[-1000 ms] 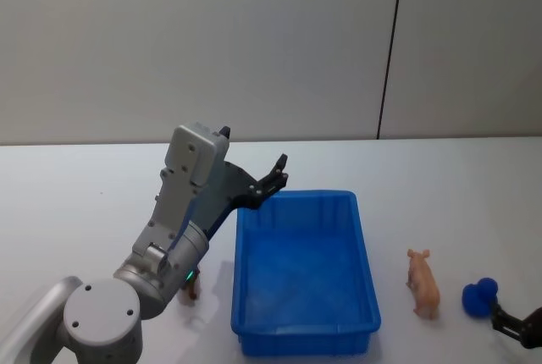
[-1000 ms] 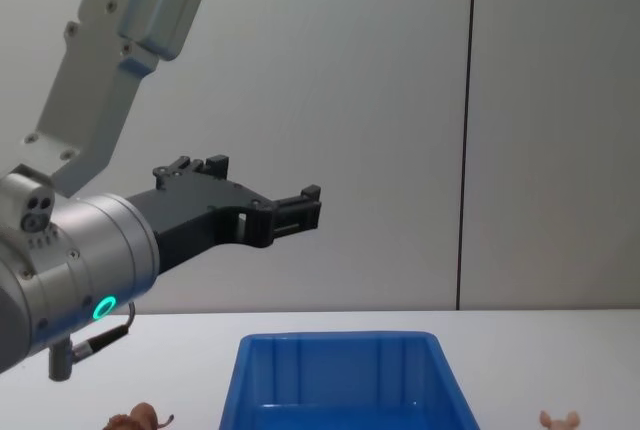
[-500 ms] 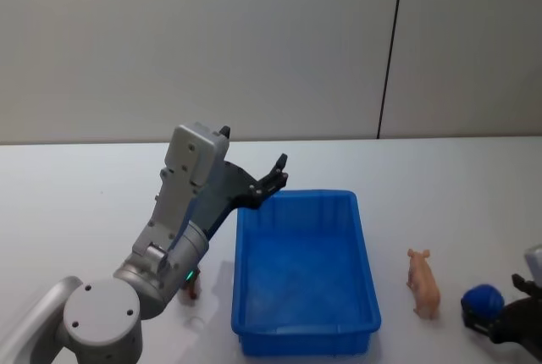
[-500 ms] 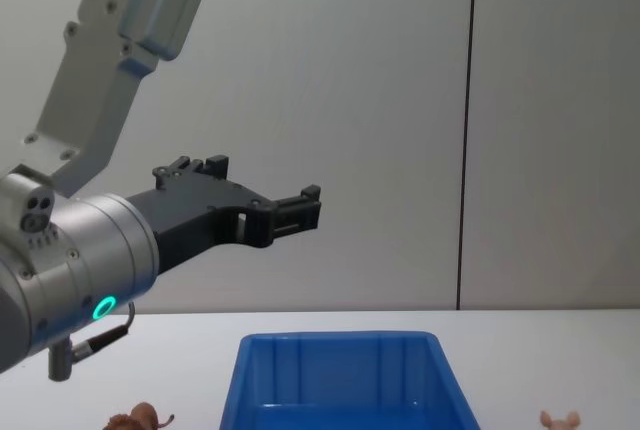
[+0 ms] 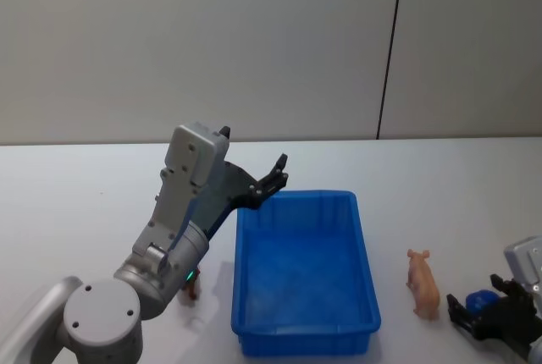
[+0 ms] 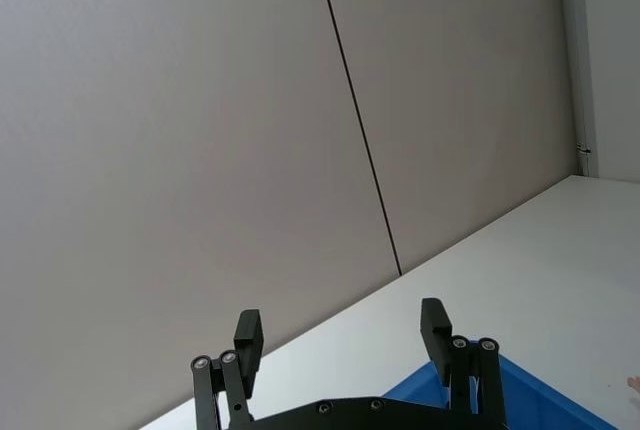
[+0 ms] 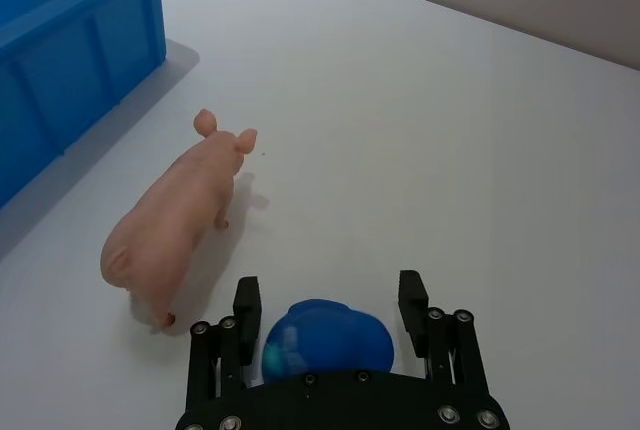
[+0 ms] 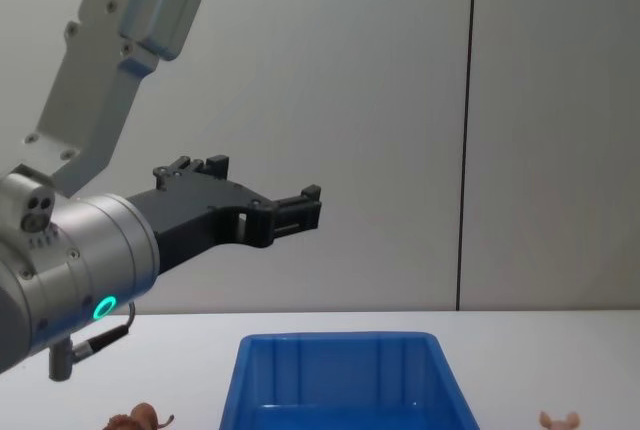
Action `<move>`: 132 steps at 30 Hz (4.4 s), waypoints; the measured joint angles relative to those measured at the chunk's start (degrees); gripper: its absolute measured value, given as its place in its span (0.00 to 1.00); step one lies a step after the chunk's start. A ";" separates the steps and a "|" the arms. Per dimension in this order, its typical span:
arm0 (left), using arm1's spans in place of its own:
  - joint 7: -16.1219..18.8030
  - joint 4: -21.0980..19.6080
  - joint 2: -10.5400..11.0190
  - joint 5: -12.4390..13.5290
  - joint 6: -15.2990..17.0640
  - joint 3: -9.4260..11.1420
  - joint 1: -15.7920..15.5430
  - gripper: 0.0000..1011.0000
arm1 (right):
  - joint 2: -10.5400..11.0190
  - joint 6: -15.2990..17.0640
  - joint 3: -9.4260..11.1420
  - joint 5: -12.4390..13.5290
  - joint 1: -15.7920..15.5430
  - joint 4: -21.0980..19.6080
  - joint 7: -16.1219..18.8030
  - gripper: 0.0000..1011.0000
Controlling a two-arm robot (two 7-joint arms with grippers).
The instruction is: Pick up the two dolls from the table and place them into the box.
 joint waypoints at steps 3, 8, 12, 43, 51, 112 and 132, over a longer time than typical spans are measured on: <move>0.00 0.00 0.00 0.00 0.00 0.00 0.00 0.99 | -0.20 0.00 -0.12 -0.10 0.25 0.32 0.11 0.80; 0.00 0.00 0.00 0.00 0.00 0.00 0.00 0.99 | -0.53 0.00 -0.32 -0.27 0.69 0.91 0.31 0.64; 0.00 0.00 0.00 0.00 0.00 0.00 0.00 0.99 | -0.68 0.03 -0.40 -0.37 0.90 1.16 0.36 0.54; 0.00 0.00 0.00 0.00 0.00 0.00 0.00 0.99 | -0.39 -4.90 1.33 2.59 1.11 -3.80 -2.40 0.23; 0.00 0.00 0.00 0.00 0.00 0.00 0.00 0.99 | -0.54 -6.84 1.92 4.43 1.99 -7.83 -2.27 0.19; 0.00 0.00 0.00 0.00 0.00 0.00 0.00 0.99 | -13.61 5.10 -13.03 -2.08 6.20 -11.40 16.23 0.76; 0.00 0.00 0.00 0.00 0.00 0.00 0.00 0.99 | -7.23 1.87 -6.37 4.45 5.17 -13.96 12.50 0.99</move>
